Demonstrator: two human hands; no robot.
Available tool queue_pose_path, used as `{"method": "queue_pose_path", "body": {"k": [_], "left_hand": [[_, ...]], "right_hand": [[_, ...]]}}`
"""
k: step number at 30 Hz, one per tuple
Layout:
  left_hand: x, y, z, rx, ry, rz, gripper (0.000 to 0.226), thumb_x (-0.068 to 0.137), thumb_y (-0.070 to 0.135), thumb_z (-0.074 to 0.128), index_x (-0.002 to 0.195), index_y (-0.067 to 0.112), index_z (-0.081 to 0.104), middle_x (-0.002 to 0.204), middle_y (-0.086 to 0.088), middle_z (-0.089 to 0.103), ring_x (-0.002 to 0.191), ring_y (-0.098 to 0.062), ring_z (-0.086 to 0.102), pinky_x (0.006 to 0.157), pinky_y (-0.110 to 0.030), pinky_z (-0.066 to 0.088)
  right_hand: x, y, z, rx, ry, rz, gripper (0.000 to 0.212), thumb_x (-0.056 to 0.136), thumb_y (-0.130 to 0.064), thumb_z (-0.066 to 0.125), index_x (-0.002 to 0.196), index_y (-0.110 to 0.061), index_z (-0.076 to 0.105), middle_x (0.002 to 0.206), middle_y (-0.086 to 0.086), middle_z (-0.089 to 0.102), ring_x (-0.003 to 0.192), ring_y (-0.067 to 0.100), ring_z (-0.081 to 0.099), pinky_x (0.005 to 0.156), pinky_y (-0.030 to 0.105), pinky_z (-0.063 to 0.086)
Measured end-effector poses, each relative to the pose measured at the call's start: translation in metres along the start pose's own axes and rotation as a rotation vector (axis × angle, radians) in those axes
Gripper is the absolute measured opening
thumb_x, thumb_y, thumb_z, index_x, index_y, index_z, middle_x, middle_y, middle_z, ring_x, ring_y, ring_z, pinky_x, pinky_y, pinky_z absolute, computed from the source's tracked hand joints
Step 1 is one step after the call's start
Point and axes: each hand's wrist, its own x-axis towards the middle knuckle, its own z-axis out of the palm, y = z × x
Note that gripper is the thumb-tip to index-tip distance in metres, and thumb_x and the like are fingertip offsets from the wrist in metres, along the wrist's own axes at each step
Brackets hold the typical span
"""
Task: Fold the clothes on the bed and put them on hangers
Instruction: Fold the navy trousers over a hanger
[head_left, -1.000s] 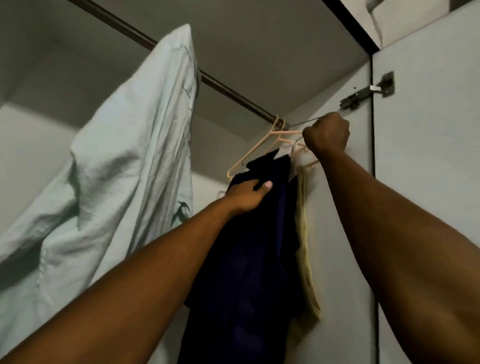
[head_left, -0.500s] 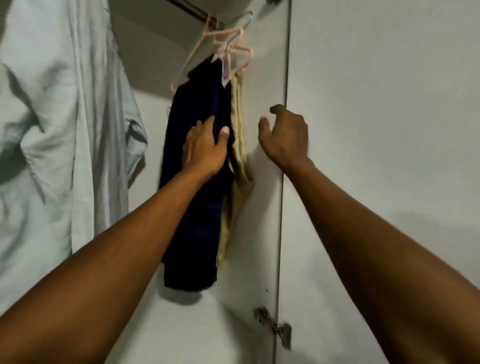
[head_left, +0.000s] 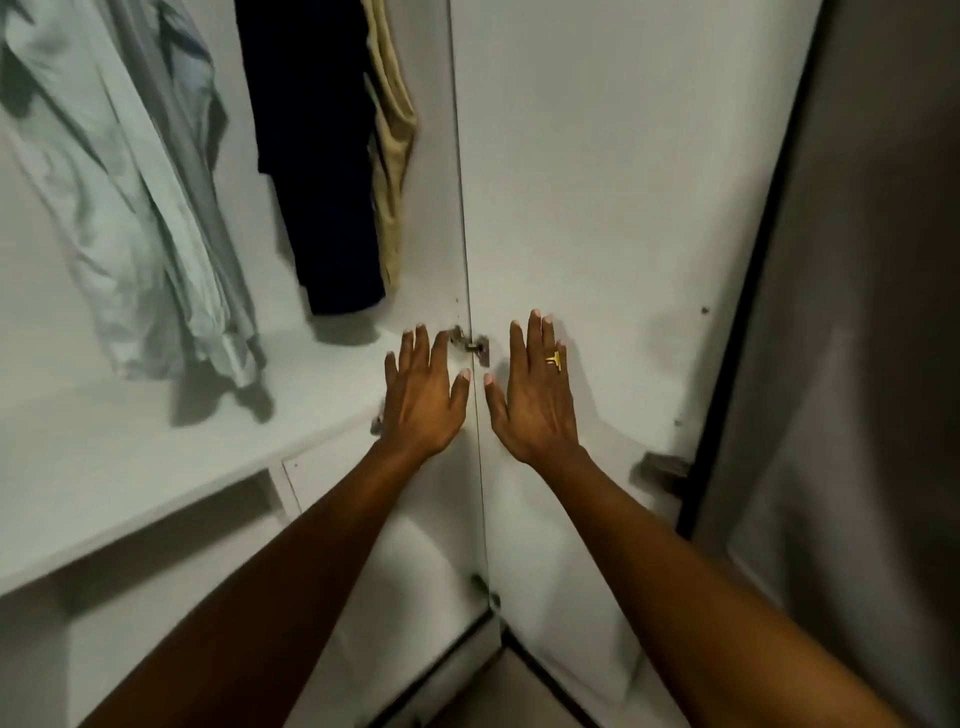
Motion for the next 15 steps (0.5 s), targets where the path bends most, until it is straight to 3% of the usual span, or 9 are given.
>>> {"method": "queue_pose_path", "body": {"k": [6,15], "left_hand": [[-0.096,0.033,0.022,0.020,-0.110,0.103,0.071,0.102,0.049,0.021,0.159,0.008,0.023,0.167,-0.020,0.013,0.156,-0.035,0.006,0.125,-0.056,0.008],[-0.259,0.123,0.055,-0.126,-0.443,0.456,0.066,0.107,0.047,0.029,0.162,0.013,0.013,0.169,-0.015,0.004,0.157,-0.030,0.001,0.127,-0.051,0.005]], "right_hand": [[-0.126,0.019,-0.035,-0.060,-0.165,0.110,0.072,0.108,-0.044,0.029,0.163,-0.006,0.005,0.170,0.018,-0.009,0.158,0.029,-0.012,0.129,0.049,0.002],[-0.361,0.014,-0.105,-0.254,-0.312,0.613,0.073,0.107,-0.050,0.020,0.164,-0.009,-0.001,0.169,0.014,-0.017,0.157,0.027,-0.017,0.128,0.047,-0.003]]}}
